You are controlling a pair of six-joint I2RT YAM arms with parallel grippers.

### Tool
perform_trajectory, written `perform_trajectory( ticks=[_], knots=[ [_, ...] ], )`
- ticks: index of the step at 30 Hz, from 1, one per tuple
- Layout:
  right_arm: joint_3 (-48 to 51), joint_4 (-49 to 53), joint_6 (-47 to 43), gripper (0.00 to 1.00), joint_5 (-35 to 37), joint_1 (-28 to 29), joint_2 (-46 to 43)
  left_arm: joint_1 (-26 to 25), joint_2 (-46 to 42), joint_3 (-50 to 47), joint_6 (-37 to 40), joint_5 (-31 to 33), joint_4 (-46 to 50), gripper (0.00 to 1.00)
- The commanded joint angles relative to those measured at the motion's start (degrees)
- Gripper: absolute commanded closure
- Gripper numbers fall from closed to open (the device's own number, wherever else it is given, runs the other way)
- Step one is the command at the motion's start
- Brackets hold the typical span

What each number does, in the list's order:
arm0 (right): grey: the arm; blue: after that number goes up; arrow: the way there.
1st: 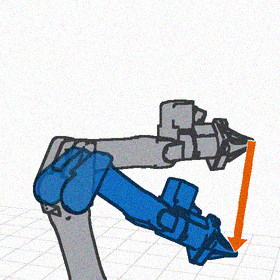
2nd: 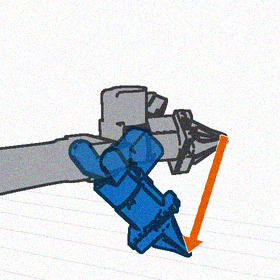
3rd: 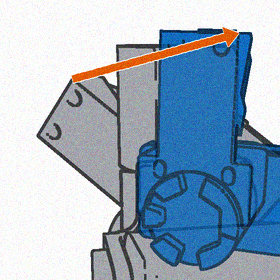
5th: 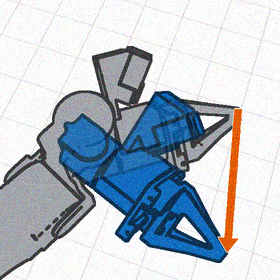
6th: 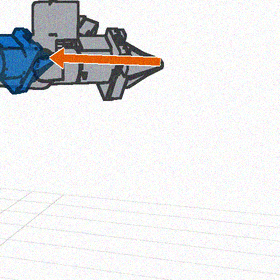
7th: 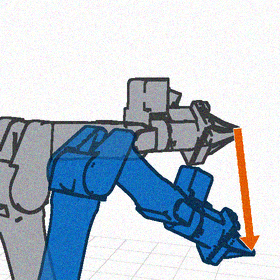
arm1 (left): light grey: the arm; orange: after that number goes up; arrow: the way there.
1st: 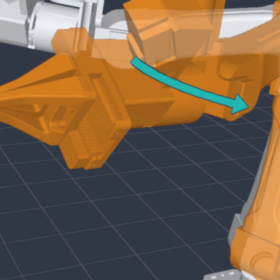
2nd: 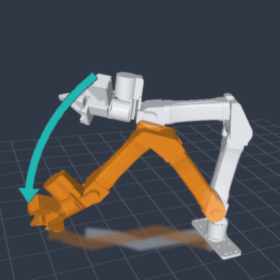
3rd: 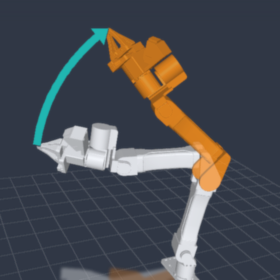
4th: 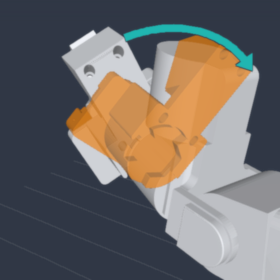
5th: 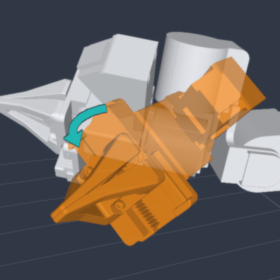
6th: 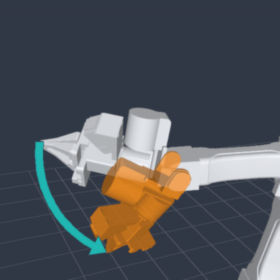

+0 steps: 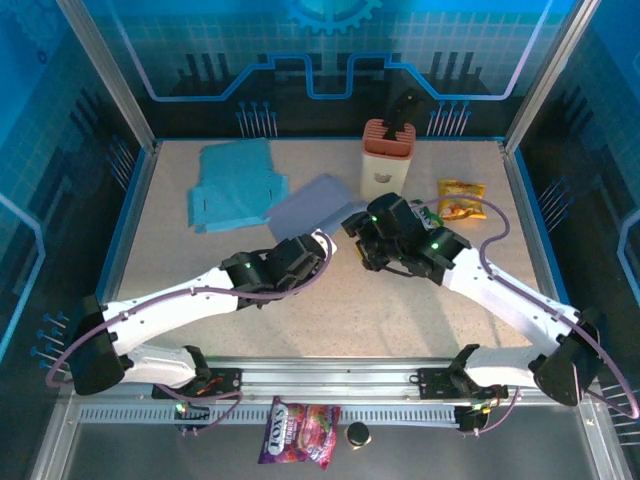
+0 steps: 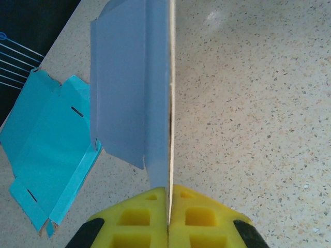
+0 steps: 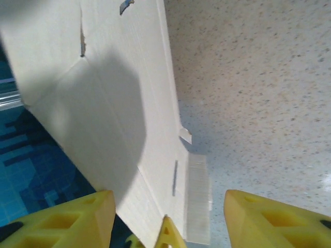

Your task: Fold the paper box

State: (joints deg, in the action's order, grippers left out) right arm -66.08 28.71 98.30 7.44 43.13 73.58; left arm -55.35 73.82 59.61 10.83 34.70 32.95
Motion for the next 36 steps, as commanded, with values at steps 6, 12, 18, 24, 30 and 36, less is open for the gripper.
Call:
perform_trajectory(
  ticks=[6,12,18,24,30,36],
  knots=[
    [-5.04,-1.31,1.54,0.47,0.19,1.56,2.62,-0.44,0.18,2.59,0.11,-0.86,1.58,1.0],
    [-7.21,3.73,1.23,0.44,2.49,2.54,0.88,-0.37,0.63,3.05,0.31,-0.73,1.68,1.0],
    [-6.98,4.41,2.96,0.47,-0.32,2.85,2.55,-0.37,0.82,3.31,0.35,-0.76,1.65,1.0],
    [-7.59,3.64,3.83,0.56,-1.5,2.46,4.94,-0.37,1.06,3.73,0.94,-0.55,1.76,1.0],
    [-7.41,3.19,4.88,0.67,-3.49,1.79,6.73,-0.37,1.06,3.67,1.12,-0.42,1.46,1.0],
    [-8.35,3.44,4.86,0.8,-3.66,1.58,7.28,-0.38,1.15,3.49,1.56,-0.33,1.33,1.0]
  ],
)
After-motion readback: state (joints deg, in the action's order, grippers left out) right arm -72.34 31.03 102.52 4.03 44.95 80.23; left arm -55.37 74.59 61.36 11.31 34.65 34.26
